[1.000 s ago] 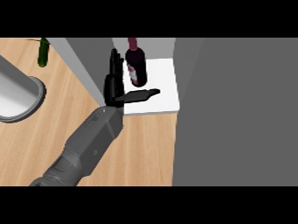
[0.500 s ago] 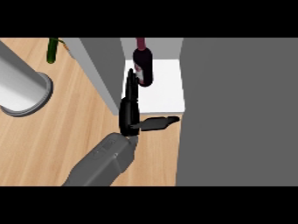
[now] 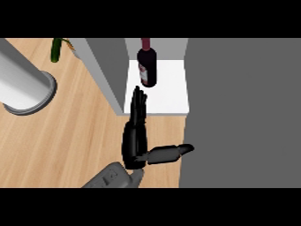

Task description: Pick up the wine, place it into the cabinet and close the cabinet

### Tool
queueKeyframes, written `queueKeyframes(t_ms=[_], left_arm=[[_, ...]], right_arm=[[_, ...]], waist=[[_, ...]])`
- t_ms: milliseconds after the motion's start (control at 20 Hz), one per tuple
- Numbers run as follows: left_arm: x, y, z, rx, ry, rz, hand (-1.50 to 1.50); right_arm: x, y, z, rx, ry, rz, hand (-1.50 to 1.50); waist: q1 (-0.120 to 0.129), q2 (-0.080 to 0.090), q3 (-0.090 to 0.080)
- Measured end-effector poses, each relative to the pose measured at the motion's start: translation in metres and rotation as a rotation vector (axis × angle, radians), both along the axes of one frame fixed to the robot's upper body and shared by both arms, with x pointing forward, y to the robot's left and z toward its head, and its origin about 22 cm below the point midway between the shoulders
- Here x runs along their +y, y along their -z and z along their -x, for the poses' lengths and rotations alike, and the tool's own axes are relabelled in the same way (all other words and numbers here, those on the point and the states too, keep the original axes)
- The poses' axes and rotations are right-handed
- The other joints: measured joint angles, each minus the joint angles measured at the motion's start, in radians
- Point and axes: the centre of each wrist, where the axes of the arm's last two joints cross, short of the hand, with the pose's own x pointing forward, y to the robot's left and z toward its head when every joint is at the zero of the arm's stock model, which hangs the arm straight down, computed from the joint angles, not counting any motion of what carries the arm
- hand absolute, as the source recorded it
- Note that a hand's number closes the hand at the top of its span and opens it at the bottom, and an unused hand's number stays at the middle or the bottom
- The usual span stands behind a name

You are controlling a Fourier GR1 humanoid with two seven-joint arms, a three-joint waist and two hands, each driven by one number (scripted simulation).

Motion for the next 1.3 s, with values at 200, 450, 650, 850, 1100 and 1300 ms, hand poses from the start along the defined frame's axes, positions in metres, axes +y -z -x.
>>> queueKeyframes(t_ms=[200, 450, 650, 850, 1100, 1300], left_arm=[[0.004, -0.011, 0.030, 0.010, -0.019, 0.002, -1.50], [0.013, -0.023, 0.061, -0.001, -0.040, 0.016, -1.50], [0.027, -0.035, 0.080, -0.017, -0.034, 0.036, -1.50], [0.039, -0.038, 0.100, -0.032, -0.002, 0.033, -1.50], [0.068, -0.044, 0.116, -0.037, 0.039, 0.018, -1.50], [0.090, -0.051, 0.122, -0.038, 0.076, 0.011, -1.50]], right_arm=[[-0.005, -0.001, 0.000, -0.002, 0.023, 0.016, -1.50], [-0.011, -0.003, 0.000, -0.004, 0.041, 0.043, -1.50], [-0.010, -0.001, 0.001, 0.007, 0.018, 0.055, -1.50], [-0.003, 0.002, 0.002, 0.043, -0.030, 0.056, 1.50], [-0.003, 0.006, 0.003, 0.066, -0.087, 0.112, 1.50], [-0.005, 0.009, 0.005, 0.057, -0.116, 0.145, 1.50]], waist=[[0.003, 0.000, 0.000], [0.002, 0.000, 0.000], [0.001, 0.001, 0.000], [0.000, 0.001, 0.000], [-0.001, 0.001, 0.000], [-0.002, 0.001, 0.000]])
